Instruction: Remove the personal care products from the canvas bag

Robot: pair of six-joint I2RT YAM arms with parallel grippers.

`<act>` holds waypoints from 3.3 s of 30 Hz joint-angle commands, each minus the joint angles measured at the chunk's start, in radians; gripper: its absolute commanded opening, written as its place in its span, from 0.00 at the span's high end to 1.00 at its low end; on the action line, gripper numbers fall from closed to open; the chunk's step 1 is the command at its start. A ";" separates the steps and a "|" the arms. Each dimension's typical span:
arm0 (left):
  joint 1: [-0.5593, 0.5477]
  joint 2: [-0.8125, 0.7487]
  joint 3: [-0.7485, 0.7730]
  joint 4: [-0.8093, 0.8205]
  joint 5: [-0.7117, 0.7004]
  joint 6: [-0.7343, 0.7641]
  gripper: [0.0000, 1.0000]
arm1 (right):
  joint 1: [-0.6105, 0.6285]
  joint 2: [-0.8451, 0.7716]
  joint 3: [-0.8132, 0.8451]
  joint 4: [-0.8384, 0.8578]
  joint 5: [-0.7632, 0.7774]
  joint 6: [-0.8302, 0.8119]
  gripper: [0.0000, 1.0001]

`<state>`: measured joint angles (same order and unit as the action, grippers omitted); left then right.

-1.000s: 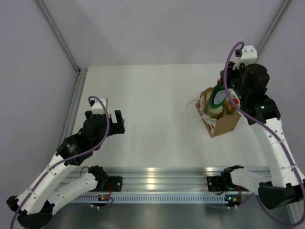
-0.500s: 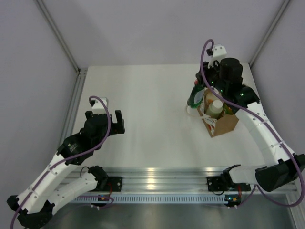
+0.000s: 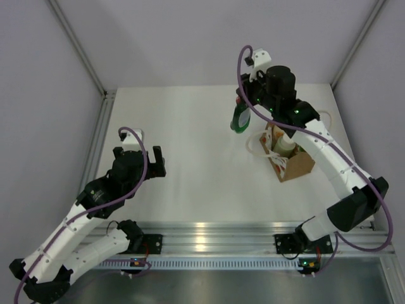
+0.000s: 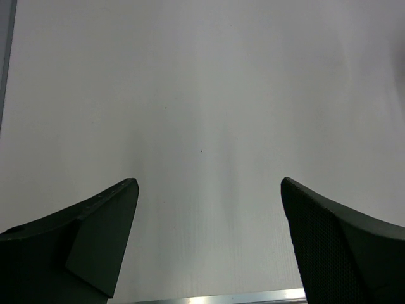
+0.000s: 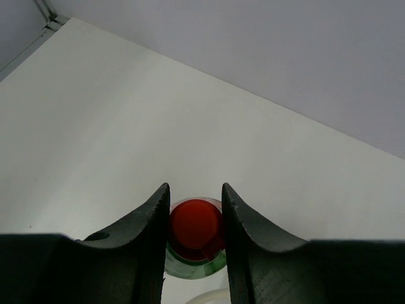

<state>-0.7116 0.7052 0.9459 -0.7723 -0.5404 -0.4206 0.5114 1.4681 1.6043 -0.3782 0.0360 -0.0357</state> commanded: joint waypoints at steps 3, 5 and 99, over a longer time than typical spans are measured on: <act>0.000 0.000 -0.002 0.016 -0.016 -0.007 0.02 | 0.058 0.052 0.089 0.255 -0.018 -0.038 1.00; 0.000 0.000 -0.002 0.018 -0.015 -0.007 0.02 | 0.073 0.072 0.080 0.297 -0.028 -0.038 1.00; -0.002 0.375 0.067 0.067 0.402 0.045 0.02 | -0.410 -0.374 -0.796 0.271 0.512 0.284 0.56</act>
<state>-0.7116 1.0969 1.0084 -0.7540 -0.1452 -0.3920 0.1188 1.0882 0.8169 -0.2195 0.5323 0.2375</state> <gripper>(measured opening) 0.983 0.451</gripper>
